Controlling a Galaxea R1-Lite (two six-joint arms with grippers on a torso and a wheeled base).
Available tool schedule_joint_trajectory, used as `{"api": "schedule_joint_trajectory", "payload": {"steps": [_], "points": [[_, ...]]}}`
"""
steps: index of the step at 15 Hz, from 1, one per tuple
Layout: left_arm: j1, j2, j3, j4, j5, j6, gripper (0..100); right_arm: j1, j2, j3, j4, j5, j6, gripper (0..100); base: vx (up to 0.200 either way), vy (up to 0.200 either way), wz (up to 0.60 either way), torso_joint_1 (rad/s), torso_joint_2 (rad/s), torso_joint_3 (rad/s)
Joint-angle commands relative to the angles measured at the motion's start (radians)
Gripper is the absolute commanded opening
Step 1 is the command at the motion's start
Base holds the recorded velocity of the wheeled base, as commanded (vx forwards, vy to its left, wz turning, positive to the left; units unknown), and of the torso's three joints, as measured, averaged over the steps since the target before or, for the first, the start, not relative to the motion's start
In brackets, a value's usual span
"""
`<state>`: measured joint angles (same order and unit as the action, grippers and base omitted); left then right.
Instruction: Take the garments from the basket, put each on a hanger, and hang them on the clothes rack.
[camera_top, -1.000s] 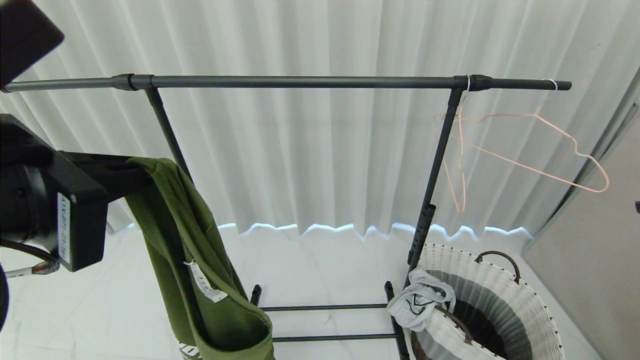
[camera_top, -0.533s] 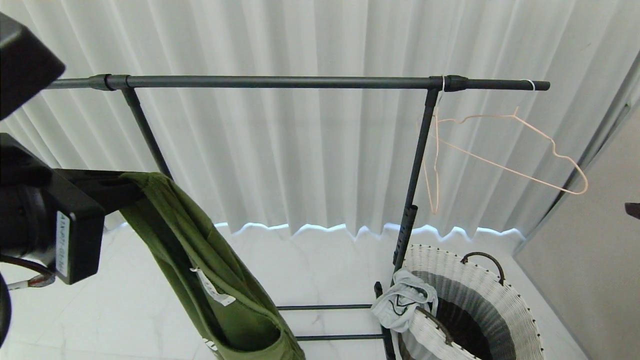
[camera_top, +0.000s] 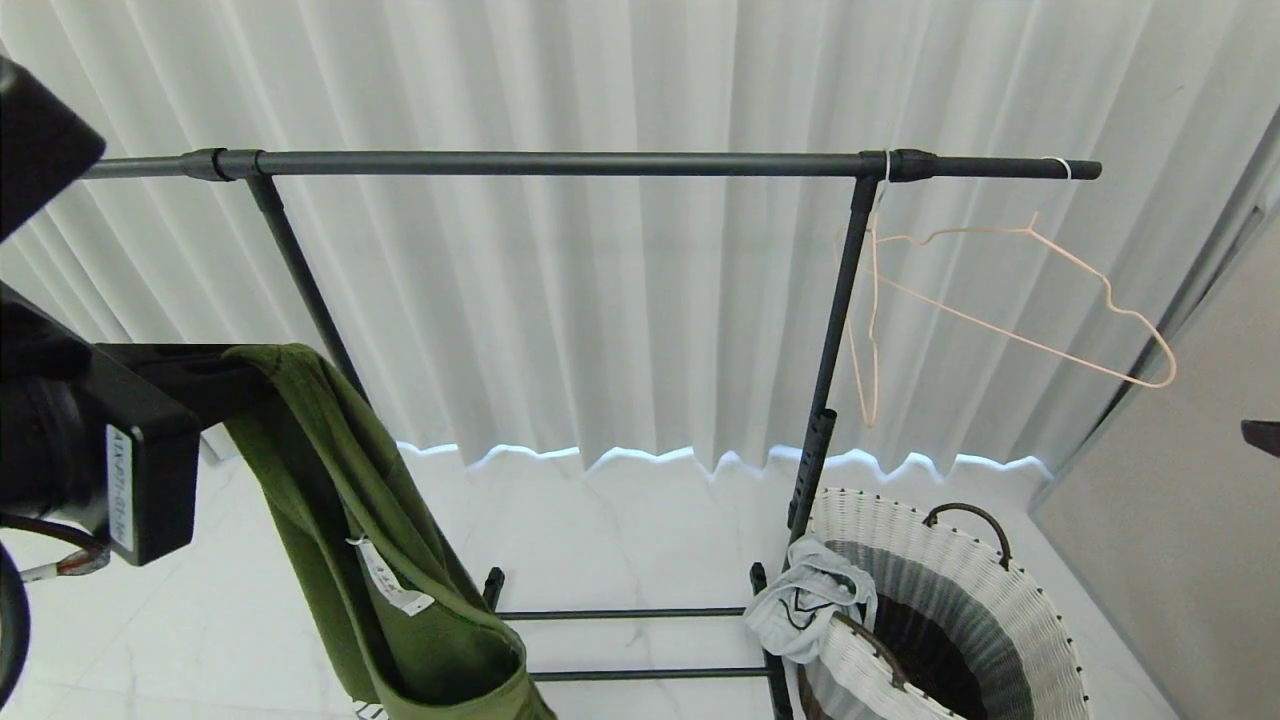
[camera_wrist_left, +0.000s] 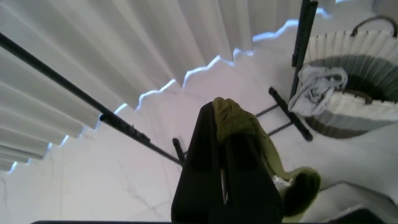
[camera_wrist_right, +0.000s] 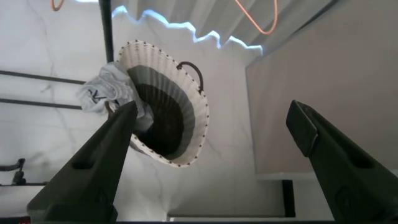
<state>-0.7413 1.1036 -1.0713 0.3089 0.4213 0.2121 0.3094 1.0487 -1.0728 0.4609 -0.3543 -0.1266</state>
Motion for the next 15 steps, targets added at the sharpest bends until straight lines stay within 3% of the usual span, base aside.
{"api": "schedule_joint_trajectory", "payload": {"steps": [1,5,15], "points": [[0.003,-0.001,0.034,-0.031,0.001,0.003,0,-0.015,0.002,0.001,-0.001,0.000,-0.004,100,0.000,0.000,0.00,0.000,0.00,0.000],[0.003,0.005,0.037,-0.040,0.001,0.009,0,-0.070,0.014,0.001,-0.001,0.001,-0.041,100,0.000,0.000,0.00,0.000,0.00,0.000],[0.011,0.005,0.037,-0.040,-0.001,0.020,0,-0.090,0.016,0.001,-0.010,0.001,-0.042,100,0.000,0.000,0.00,0.000,0.00,0.000]]}}
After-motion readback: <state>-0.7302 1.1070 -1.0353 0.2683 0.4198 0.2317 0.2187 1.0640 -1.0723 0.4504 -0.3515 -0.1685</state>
